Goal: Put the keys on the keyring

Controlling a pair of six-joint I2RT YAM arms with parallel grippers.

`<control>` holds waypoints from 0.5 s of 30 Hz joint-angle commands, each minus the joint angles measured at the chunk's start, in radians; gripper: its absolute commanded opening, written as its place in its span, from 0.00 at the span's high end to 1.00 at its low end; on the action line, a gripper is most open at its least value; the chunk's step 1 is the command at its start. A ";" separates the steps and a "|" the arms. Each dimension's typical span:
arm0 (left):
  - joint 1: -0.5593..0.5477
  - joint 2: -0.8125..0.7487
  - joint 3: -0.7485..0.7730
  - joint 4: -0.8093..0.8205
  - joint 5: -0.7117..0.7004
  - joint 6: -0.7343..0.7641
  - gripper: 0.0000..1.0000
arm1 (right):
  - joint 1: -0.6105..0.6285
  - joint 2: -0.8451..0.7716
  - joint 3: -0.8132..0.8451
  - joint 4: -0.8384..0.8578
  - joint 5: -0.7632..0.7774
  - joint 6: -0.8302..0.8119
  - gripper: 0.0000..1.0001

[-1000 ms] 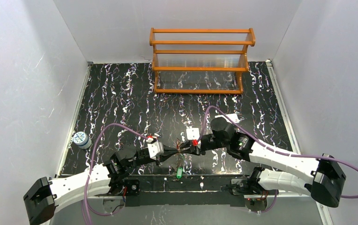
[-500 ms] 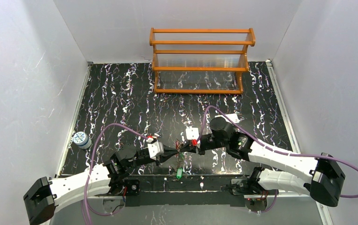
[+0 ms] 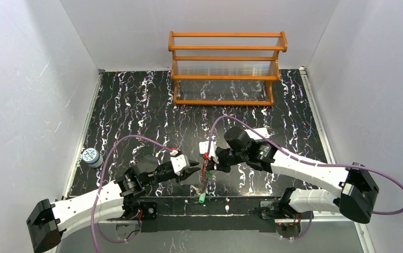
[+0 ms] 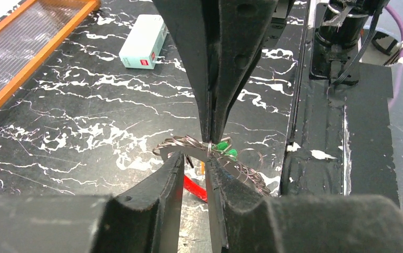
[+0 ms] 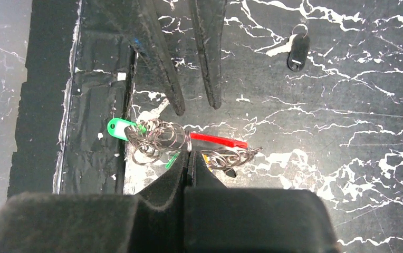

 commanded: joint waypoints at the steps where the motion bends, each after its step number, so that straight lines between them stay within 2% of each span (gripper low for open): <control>1: -0.004 0.028 0.064 -0.101 0.001 0.042 0.79 | -0.001 0.029 0.086 -0.072 0.019 -0.018 0.99; 15: -0.006 0.166 0.076 -0.014 0.055 0.024 0.78 | -0.001 0.065 0.116 -0.092 -0.015 -0.009 0.99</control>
